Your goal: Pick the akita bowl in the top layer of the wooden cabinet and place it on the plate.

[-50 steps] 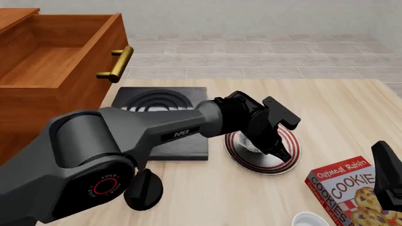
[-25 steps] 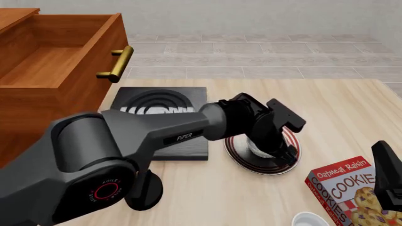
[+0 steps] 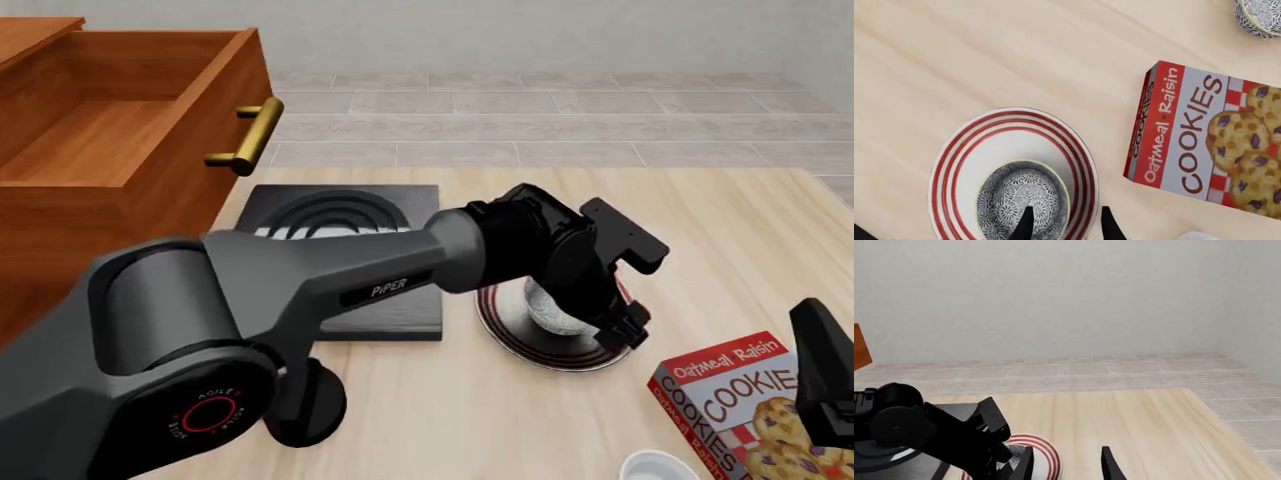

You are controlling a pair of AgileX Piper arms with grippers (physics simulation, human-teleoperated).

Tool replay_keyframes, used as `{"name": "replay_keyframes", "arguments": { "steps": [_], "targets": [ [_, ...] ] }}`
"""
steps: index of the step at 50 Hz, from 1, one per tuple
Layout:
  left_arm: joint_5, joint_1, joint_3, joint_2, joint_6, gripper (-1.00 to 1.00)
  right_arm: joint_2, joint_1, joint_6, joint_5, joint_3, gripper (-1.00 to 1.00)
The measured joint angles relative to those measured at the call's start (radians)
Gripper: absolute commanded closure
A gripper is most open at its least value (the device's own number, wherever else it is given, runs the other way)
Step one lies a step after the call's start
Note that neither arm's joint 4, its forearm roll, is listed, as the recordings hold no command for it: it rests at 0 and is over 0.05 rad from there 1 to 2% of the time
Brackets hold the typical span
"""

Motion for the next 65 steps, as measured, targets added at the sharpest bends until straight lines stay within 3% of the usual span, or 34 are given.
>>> {"name": "replay_keyframes", "arguments": {
  "steps": [45, 65],
  "targets": [
    [0.066, 0.021, -0.017, -0.128, 0.022, -1.0, 0.0, 0.009, -0.024, -0.01, 0.002, -1.0],
    [0.042, -0.001, 0.018, -0.208, -0.046, -1.0, 0.0, 0.011, -0.029, -0.01, 0.002, -1.0]
  ]
}}
